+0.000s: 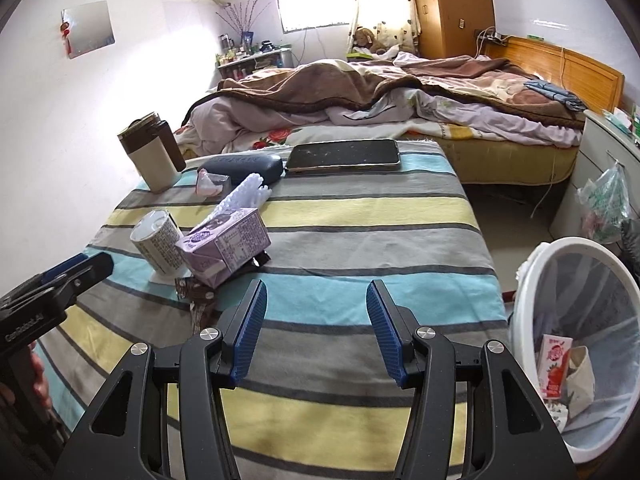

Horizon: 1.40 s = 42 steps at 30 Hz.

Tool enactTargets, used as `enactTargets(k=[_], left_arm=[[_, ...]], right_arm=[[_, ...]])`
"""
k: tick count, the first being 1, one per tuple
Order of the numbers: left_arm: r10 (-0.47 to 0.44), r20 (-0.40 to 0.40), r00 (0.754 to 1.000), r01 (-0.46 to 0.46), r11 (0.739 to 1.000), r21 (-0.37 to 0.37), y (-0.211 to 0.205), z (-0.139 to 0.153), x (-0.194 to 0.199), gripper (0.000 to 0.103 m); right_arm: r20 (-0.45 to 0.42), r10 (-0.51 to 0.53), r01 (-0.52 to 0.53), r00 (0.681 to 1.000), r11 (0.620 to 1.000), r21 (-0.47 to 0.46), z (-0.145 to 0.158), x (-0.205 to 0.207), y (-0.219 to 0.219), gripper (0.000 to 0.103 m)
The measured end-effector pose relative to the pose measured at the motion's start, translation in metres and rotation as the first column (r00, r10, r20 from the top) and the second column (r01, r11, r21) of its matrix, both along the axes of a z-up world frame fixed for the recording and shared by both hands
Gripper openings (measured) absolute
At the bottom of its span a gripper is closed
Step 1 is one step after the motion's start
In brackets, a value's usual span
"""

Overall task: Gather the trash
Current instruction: 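Grasp the white yogurt cup with the left gripper while the right grasps the purple juice box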

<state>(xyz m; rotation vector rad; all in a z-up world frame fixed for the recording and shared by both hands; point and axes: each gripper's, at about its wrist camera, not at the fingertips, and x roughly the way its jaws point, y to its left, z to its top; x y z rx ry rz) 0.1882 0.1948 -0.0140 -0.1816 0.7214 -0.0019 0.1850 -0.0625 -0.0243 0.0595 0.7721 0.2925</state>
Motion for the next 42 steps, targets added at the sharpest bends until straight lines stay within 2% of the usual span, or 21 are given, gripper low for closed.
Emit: enactTargets(k=[2, 5, 8, 14, 17, 26, 28, 30, 31, 35, 42], left_arm=[[-0.004, -0.005, 1.0, 0.004, 1.0, 0.013, 0.0, -0.003, 0.011, 0.065], [-0.011, -0.033, 0.999, 0.01, 0.999, -0.031, 0.004, -0.009, 0.027, 0.065], [-0.005, -0.036, 0.999, 0.005, 1.0, -0.007, 0.004, -0.014, 0.037, 0.065], [-0.022, -0.051, 0.998, 0.02, 0.999, -0.048, 0.01, -0.023, 0.053, 0.065], [-0.031, -0.054, 0.998, 0.027, 0.998, -0.065, 0.013, -0.026, 0.057, 0.05], [0.021, -0.029, 0.999, -0.022, 0.999, -0.04, 0.027, -0.021, 0.041, 0.05], [0.016, -0.032, 0.999, -0.017, 0.998, -0.055, 0.031, -0.02, 0.038, 0.05], [0.029, -0.032, 0.999, -0.031, 0.998, -0.054, 0.035, -0.02, 0.035, 0.05], [0.033, -0.034, 0.999, -0.035, 0.998, -0.045, 0.036, -0.02, 0.034, 0.05], [0.04, -0.039, 0.998, -0.043, 0.997, -0.059, 0.045, -0.022, 0.029, 0.05], [0.067, -0.047, 0.997, -0.07, 0.995, -0.073, 0.057, -0.026, 0.024, 0.05]], right_arm=[[-0.007, -0.003, 0.003, 1.0, 1.0, 0.002, -0.001, 0.003, 0.002, 0.054], [-0.017, 0.0, 0.0, 1.0, 1.0, 0.008, -0.003, 0.007, 0.007, 0.054], [-0.025, 0.001, -0.001, 1.0, 1.0, 0.008, -0.005, 0.012, 0.01, 0.054], [-0.036, 0.004, -0.003, 0.999, 1.0, 0.013, -0.006, 0.02, 0.014, 0.054], [-0.041, 0.003, -0.002, 0.999, 1.0, 0.025, -0.006, 0.022, 0.016, 0.054], [-0.094, 0.044, -0.031, 0.995, 0.991, 0.134, -0.01, 0.034, 0.029, 0.054], [-0.113, 0.058, -0.04, 0.992, 0.987, 0.153, -0.013, 0.037, 0.035, 0.055], [-0.116, 0.068, -0.052, 0.991, 0.989, 0.142, -0.015, 0.04, 0.044, 0.066], [-0.123, 0.071, -0.054, 0.99, 0.989, 0.141, -0.016, 0.041, 0.047, 0.067], [-0.16, 0.101, -0.066, 0.982, 0.975, 0.21, -0.02, 0.048, 0.056, 0.067], [-0.195, 0.116, -0.071, 0.974, 0.972, 0.225, -0.025, 0.059, 0.067, 0.067]])
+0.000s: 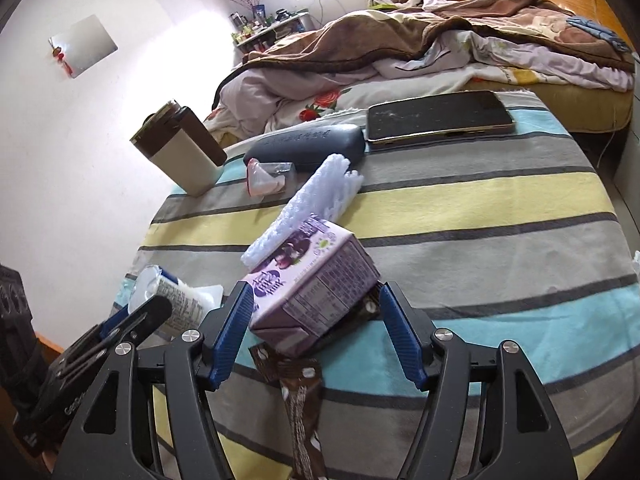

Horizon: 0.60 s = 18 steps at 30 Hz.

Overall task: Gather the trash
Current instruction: 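Grasp the white yogurt cup with the left gripper while the right grasps the purple juice box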

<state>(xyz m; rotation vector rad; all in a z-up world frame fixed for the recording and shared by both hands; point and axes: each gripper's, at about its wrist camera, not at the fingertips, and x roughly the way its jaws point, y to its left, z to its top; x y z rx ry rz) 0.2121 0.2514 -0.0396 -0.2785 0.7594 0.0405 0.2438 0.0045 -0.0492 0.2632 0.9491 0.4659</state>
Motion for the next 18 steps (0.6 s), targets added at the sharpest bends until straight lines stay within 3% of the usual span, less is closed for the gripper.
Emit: enactTargets(k=[8, 14, 18], left_arm=[[0.002, 0.002, 1.0, -0.002, 1.0, 0.002, 0.0, -0.001, -0.002, 0.05], [0.0, 0.001, 1.0, 0.0, 1.0, 0.004, -0.001, -0.001, -0.002, 0.05], [0.001, 0.0, 1.0, -0.001, 1.0, 0.003, -0.001, -0.001, -0.005, 0.05]], right_arm=[[-0.07, -0.046, 0.049, 0.996, 0.998, 0.04, -0.008, 0.009, 0.002, 0.066], [0.004, -0.045, 0.045, 0.999, 0.999, 0.023, 0.004, 0.002, 0.006, 0.026], [0.0, 0.0, 0.0, 1.0, 1.0, 0.027, 0.003, 0.002, 0.013, 0.012]])
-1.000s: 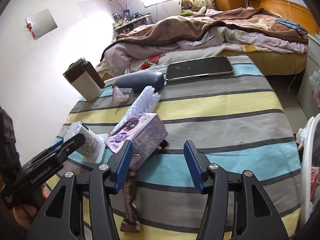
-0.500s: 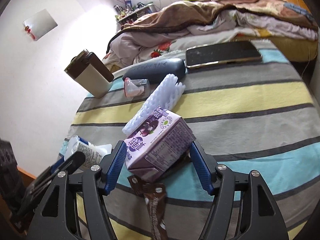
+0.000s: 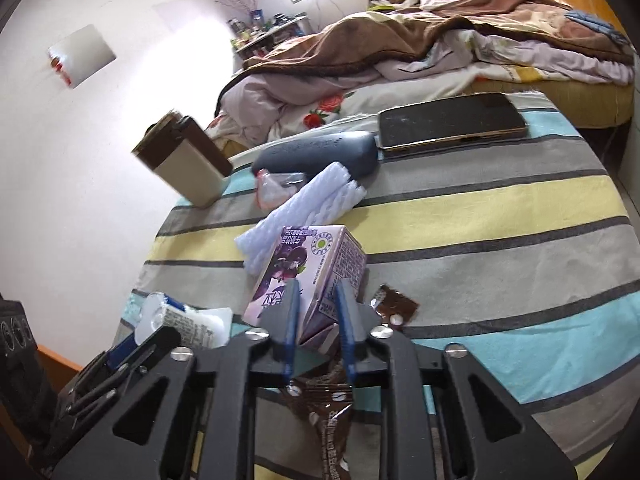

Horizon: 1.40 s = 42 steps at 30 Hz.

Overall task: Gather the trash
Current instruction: 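Grasp the white yogurt cup with the left gripper while the right grasps the purple juice box, then carry the yogurt cup and purple juice box over the bin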

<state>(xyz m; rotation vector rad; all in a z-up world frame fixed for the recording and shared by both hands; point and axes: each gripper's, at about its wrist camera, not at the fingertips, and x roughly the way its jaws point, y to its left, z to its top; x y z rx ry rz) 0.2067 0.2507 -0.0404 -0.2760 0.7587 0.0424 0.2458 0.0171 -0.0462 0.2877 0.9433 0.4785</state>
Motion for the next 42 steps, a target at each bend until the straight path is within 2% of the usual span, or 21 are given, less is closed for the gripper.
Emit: enactTargets(k=[4, 5, 6, 8, 10, 14, 19, 22, 25, 29, 30, 33, 42], left_arm=[[0.014, 0.0, 1.0, -0.014, 1.0, 0.007, 0.003, 0.0, -0.005, 0.05], [0.018, 0.0, 1.0, -0.018, 1.0, 0.004, 0.005, 0.0, -0.006, 0.05], [0.023, -0.001, 1.0, -0.023, 1.0, 0.0, 0.006, 0.0, -0.007, 0.05], [0.029, 0.002, 1.0, -0.029, 1.0, 0.003, 0.009, 0.001, -0.01, 0.05], [0.038, 0.003, 0.999, -0.038, 0.999, 0.011, 0.011, 0.001, -0.013, 0.05], [0.052, 0.004, 0.999, -0.052, 0.999, 0.006, 0.019, 0.001, -0.02, 0.05], [0.068, 0.004, 0.998, -0.068, 0.997, 0.021, 0.025, 0.002, -0.026, 0.05], [0.071, 0.005, 0.997, -0.071, 0.997, 0.01, 0.027, 0.002, -0.026, 0.05], [0.072, 0.006, 0.997, -0.072, 0.997, 0.01, 0.027, 0.002, -0.026, 0.05], [0.073, 0.005, 0.997, -0.073, 0.997, 0.007, 0.027, 0.002, -0.027, 0.05], [0.073, 0.006, 0.997, -0.073, 0.997, 0.01, 0.026, 0.003, -0.028, 0.05], [0.066, 0.003, 0.998, -0.066, 0.998, 0.015, 0.025, 0.003, -0.027, 0.05], [0.057, 0.012, 0.998, -0.057, 0.998, 0.038, 0.016, 0.011, -0.032, 0.05]], right_arm=[[0.026, 0.031, -0.03, 0.999, 0.999, -0.041, 0.005, -0.004, 0.006, 0.014], [0.022, 0.034, -0.033, 0.999, 0.999, -0.041, 0.006, -0.004, 0.006, 0.026], [0.012, 0.04, -0.04, 0.999, 0.999, -0.025, 0.007, -0.003, 0.006, 0.051], [0.0, 0.023, -0.023, 1.0, 1.0, 0.0, 0.006, 0.0, 0.006, 0.073], [-0.004, 0.016, -0.016, 1.0, 1.0, 0.005, 0.006, 0.001, 0.009, 0.073], [-0.023, -0.025, 0.024, 0.999, 0.997, -0.068, 0.003, 0.009, 0.019, 0.073], [-0.043, -0.013, 0.009, 0.999, 0.997, -0.078, 0.003, 0.014, 0.032, 0.073], [-0.057, -0.014, 0.005, 0.998, 0.987, -0.161, -0.002, 0.017, 0.041, 0.073], [-0.069, -0.007, -0.006, 0.998, 0.983, -0.186, -0.008, 0.017, 0.045, 0.073], [-0.03, -0.022, 0.015, 0.999, 0.977, -0.213, -0.005, 0.012, 0.041, 0.073], [-0.016, -0.017, 0.013, 1.0, 0.974, -0.224, -0.003, 0.009, 0.04, 0.068], [0.039, -0.017, 0.027, 0.999, 0.965, -0.26, 0.003, 0.001, 0.039, 0.065], [0.095, -0.001, 0.023, 0.995, 0.974, -0.225, 0.015, -0.013, 0.028, 0.062]])
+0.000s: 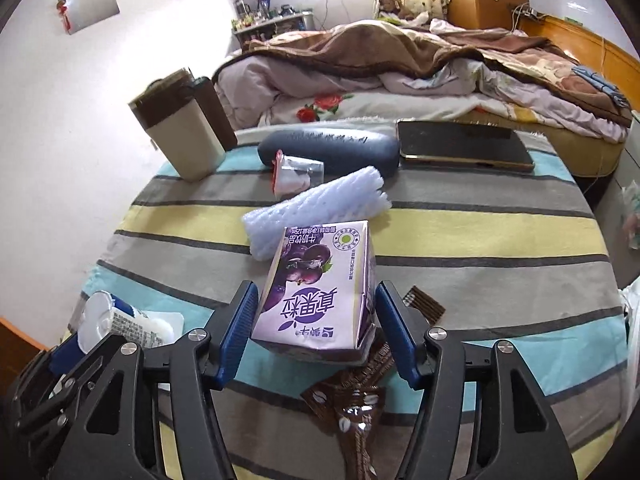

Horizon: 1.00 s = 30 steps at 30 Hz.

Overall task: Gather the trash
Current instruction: 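Carry the yogurt cup and purple juice box over the bin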

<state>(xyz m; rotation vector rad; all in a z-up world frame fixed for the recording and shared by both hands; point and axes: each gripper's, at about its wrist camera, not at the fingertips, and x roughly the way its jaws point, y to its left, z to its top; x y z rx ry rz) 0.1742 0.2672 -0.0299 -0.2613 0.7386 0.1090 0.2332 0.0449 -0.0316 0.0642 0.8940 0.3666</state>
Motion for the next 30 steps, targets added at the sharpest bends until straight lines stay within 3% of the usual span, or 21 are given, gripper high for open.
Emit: enactTargets(k=[19, 30], left_arm=[[-0.107, 0.049, 0.993, 0.104, 0.993, 0.061, -0.073, 0.034, -0.02, 0.05], [-0.236, 0.097, 0.967, 0.228, 0.97, 0.087, -0.146, 0.056, -0.024, 0.05]], right_arm=[[0.092, -0.08, 0.074, 0.993, 0.995, 0.069, 0.032, -0.033, -0.069, 0.062], [0.13, -0.17, 0.157, 0.977, 0.981, 0.111, 0.043, -0.055, -0.136, 0.062]])
